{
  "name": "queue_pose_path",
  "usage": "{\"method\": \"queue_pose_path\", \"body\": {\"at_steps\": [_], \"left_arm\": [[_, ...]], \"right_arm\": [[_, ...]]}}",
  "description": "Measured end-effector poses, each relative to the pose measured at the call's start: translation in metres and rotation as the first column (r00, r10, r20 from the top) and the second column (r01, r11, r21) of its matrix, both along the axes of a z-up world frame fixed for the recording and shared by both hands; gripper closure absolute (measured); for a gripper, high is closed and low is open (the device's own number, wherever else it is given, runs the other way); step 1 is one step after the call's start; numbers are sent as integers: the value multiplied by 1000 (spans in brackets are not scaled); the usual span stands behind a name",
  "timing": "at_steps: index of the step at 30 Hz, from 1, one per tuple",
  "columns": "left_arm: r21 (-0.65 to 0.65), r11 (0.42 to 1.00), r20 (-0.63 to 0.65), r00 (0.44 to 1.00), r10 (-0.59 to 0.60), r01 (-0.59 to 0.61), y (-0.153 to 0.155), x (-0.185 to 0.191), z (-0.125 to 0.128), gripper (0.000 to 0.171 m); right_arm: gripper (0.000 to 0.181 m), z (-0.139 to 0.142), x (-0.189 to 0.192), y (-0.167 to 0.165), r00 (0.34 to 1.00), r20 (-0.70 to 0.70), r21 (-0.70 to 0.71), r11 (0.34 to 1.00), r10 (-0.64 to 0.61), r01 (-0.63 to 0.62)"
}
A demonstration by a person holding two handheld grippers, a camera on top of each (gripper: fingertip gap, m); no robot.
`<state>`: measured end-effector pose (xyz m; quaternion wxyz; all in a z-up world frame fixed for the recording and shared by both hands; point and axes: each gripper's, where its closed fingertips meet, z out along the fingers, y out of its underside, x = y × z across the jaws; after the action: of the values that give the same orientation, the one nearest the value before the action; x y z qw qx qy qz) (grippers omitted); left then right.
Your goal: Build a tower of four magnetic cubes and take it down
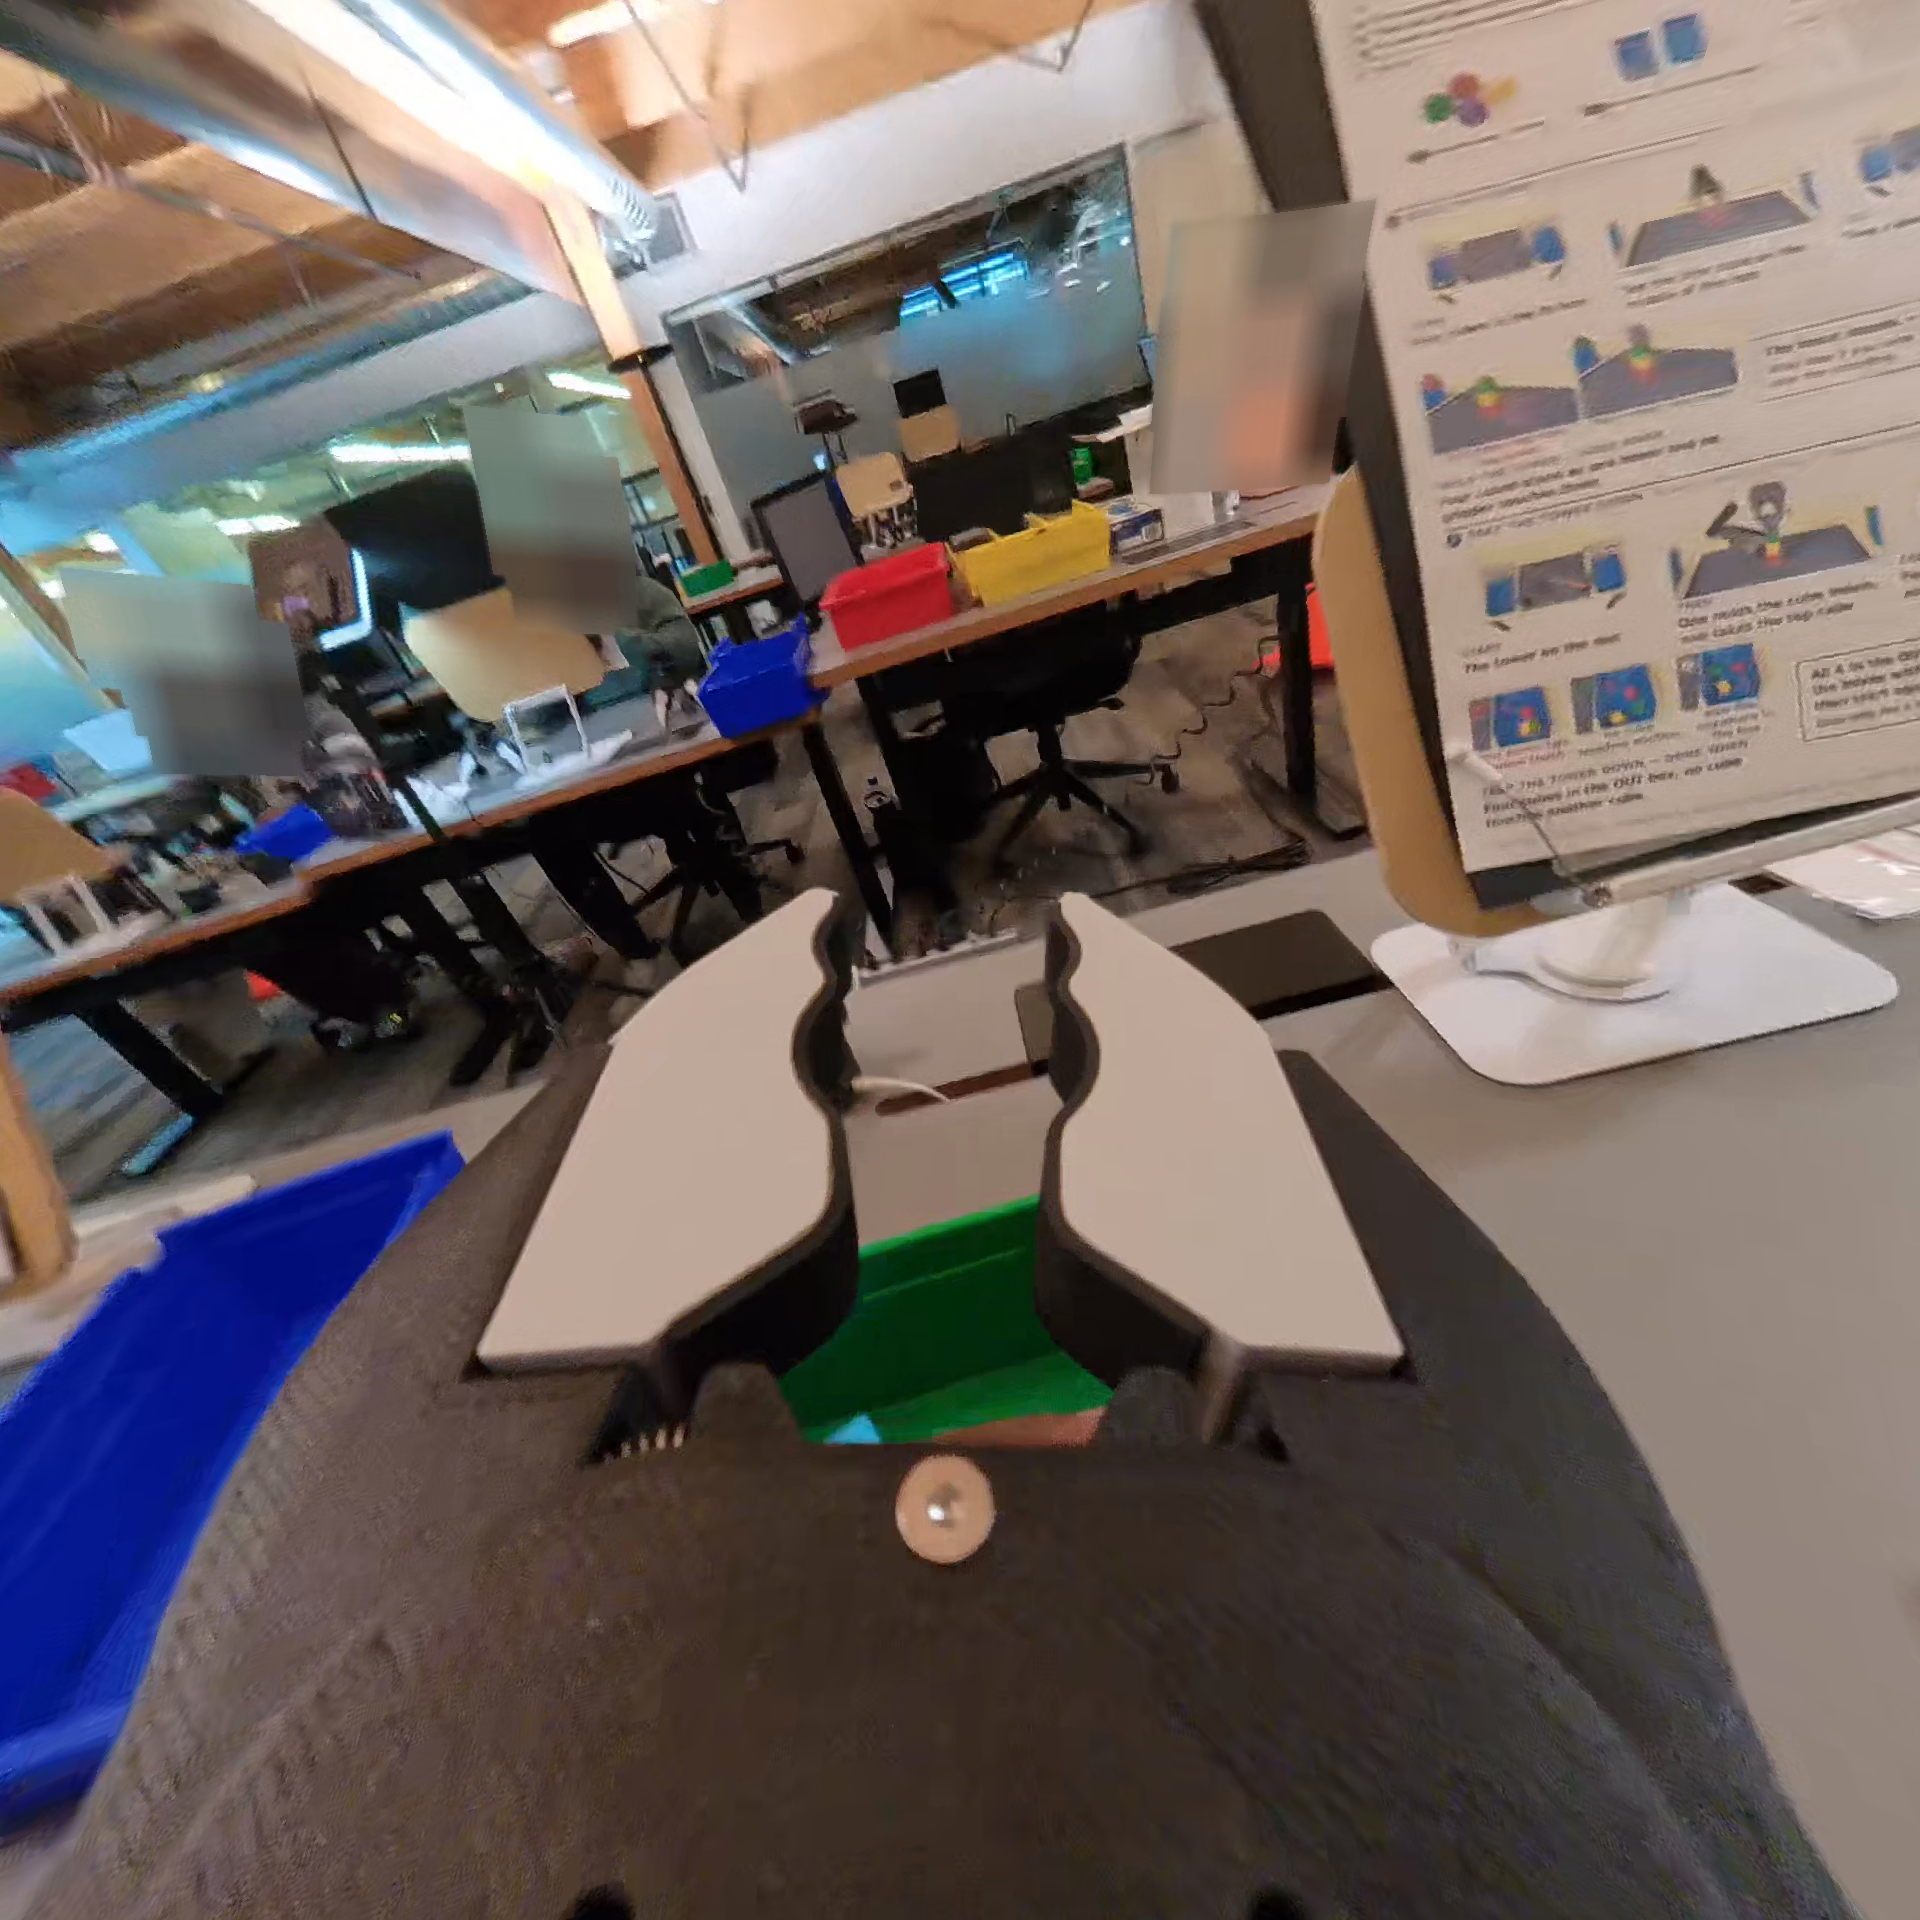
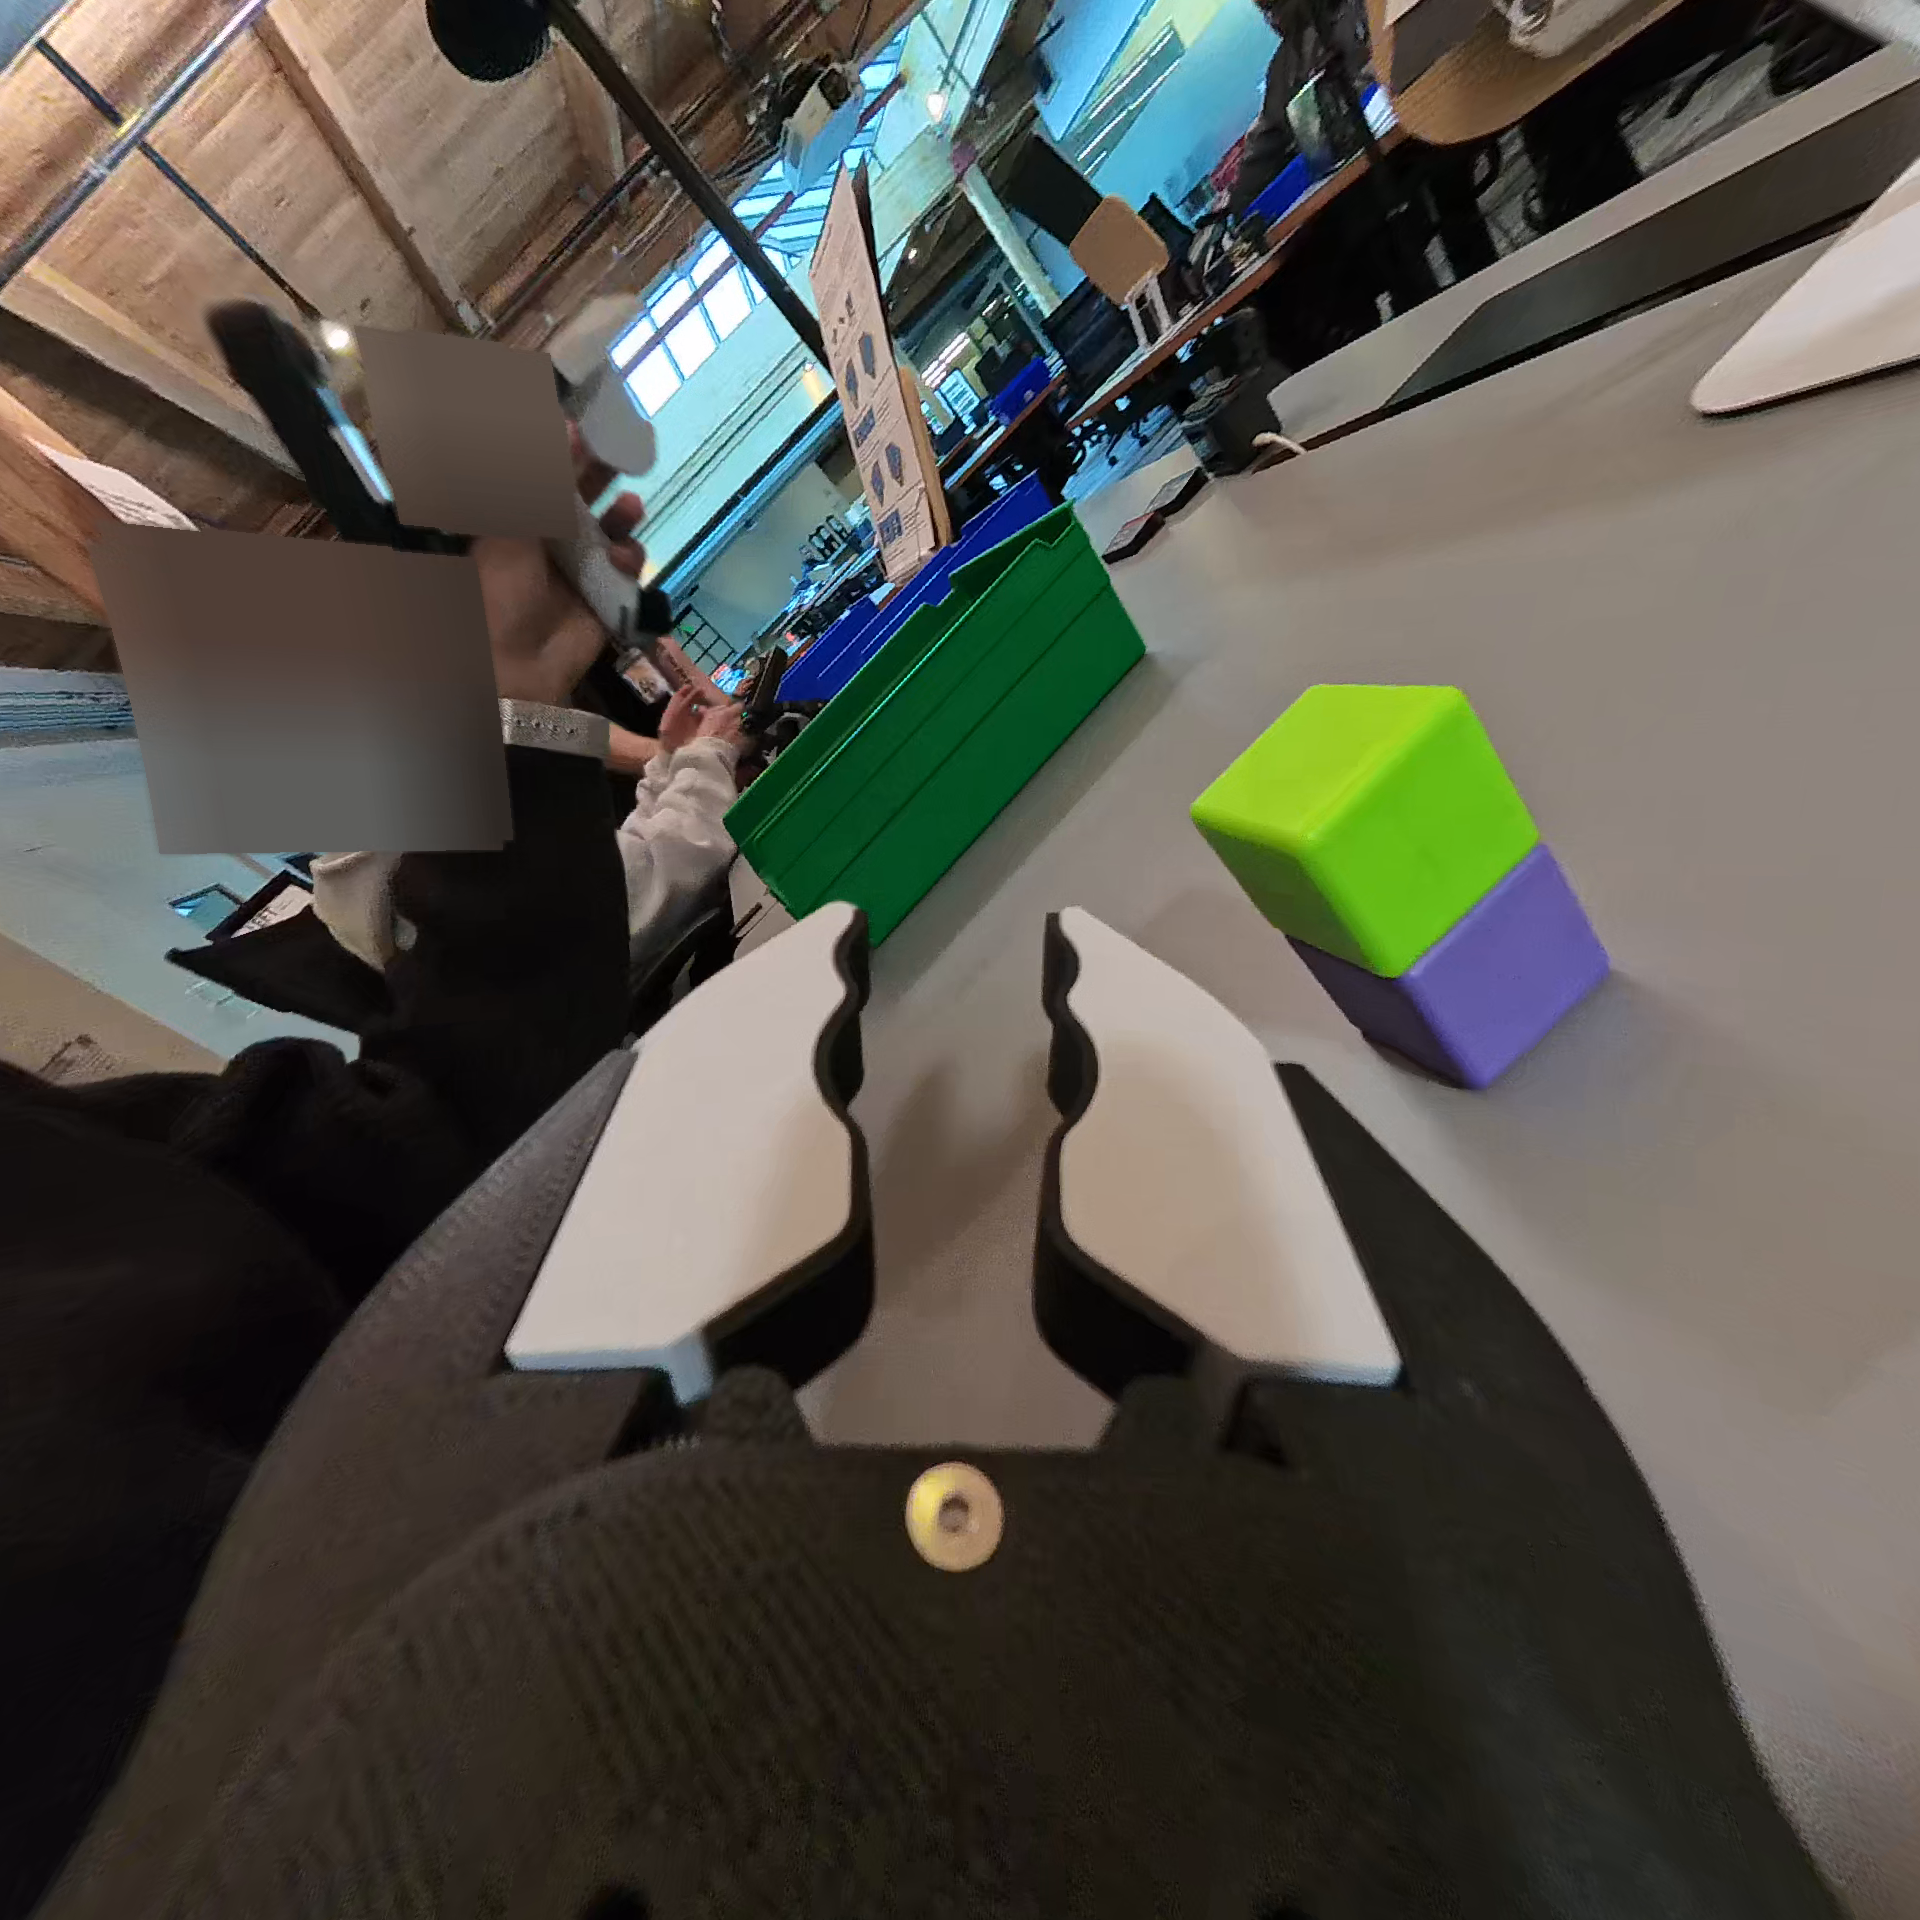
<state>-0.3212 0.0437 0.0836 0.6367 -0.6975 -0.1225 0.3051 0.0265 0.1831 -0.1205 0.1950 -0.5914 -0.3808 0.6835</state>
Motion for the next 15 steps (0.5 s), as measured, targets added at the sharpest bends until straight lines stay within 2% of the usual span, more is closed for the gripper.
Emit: {"method": "queue_pose_path", "body": {"at_steps": [2, 5, 8, 11, 13, 15], "left_arm": [[-63, 998, 108, 994, 4, 3, -11, -16, -41, 131], [-246, 968, 320, 938, 132, -52, -23, -40, -125, 117], [-267, 962, 417, 893, 168, -57, -19, -48, -186, 117], [-392, 920, 487, 843, 229, -22, -13, -53, -245, 116], [-441, 897, 501, 829, 248, -2, -9, -54, -271, 119], [-403, 914, 524, 829, 195, 39, 1, -50, -276, 120]], "right_arm": [[149, 0, -6, -3, 1000, 1, 8, 1000, 19, -19], [149, -1, -10, -8, 999, 8, 23, 999, 39, -40], [150, 0, -9, -9, 999, 7, 30, 999, 38, -38], [150, -1, -6, -4, 1000, 10, 38, 999, 17, -17], [150, 1, -2, 1, 1000, 3, 31, 1000, -6, 6], [150, 1, 1, 6, 1000, -1, 22, 999, -25, 25]]}}
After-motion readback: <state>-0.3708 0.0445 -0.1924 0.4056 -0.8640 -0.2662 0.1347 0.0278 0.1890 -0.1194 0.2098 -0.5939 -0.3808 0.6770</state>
